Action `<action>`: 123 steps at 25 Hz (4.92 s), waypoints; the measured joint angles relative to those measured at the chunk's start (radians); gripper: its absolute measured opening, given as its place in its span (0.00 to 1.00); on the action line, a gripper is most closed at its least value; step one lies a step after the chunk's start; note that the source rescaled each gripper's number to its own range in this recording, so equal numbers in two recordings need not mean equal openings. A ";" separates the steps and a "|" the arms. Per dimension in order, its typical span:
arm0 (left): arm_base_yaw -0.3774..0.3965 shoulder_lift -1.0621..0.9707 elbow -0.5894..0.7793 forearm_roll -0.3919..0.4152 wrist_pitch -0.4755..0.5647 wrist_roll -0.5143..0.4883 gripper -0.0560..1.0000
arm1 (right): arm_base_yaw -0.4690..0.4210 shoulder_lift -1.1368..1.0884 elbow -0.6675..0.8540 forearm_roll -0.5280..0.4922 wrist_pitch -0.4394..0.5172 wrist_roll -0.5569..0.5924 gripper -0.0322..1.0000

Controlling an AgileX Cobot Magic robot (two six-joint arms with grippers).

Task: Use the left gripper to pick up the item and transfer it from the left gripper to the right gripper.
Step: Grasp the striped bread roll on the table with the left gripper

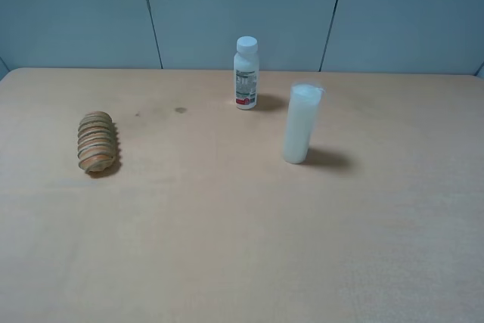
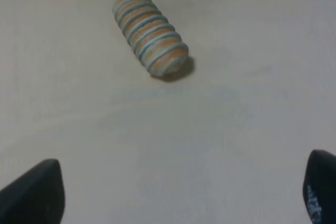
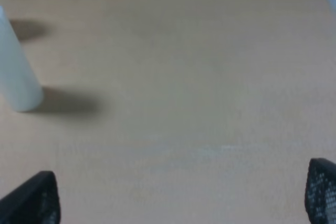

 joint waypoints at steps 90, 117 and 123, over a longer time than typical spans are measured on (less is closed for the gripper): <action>-0.117 1.636 -0.383 0.073 -0.402 -0.246 1.00 | 0.000 0.000 0.000 0.000 0.000 0.000 1.00; -0.145 1.919 -0.536 0.075 -0.532 -0.330 1.00 | 0.000 0.000 0.000 0.000 0.000 0.000 1.00; -0.148 1.956 -0.540 0.088 -0.496 -0.373 1.00 | 0.000 0.000 0.000 0.002 0.000 0.000 1.00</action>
